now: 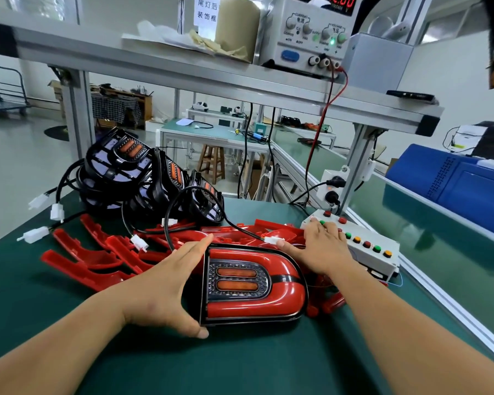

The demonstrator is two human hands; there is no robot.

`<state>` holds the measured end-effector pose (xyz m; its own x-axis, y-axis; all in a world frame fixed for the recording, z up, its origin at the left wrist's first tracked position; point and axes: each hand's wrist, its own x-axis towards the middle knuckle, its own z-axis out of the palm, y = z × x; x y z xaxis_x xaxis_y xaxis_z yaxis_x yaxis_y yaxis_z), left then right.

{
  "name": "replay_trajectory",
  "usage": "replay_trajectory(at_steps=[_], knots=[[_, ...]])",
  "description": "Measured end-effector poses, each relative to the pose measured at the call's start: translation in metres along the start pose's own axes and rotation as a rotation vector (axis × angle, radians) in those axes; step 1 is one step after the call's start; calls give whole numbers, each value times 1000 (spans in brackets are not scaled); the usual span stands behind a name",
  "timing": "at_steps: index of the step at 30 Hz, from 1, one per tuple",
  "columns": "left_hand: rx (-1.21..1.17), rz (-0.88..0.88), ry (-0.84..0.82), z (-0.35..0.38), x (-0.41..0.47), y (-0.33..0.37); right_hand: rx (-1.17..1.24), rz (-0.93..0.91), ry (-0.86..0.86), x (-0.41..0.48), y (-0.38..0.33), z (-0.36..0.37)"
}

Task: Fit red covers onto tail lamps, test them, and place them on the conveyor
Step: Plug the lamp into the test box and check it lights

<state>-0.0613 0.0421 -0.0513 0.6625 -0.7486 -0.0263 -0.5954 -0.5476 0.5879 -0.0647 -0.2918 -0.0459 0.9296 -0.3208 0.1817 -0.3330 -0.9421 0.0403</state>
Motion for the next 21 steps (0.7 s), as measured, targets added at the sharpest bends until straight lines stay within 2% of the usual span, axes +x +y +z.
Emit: replay_trajectory(at_steps=[9, 21], knots=[[-8, -3, -7, -1, -1, 2, 12, 31, -93, 0, 0, 0], [5, 14, 13, 0, 0, 0, 20, 22, -91, 0, -1, -1]])
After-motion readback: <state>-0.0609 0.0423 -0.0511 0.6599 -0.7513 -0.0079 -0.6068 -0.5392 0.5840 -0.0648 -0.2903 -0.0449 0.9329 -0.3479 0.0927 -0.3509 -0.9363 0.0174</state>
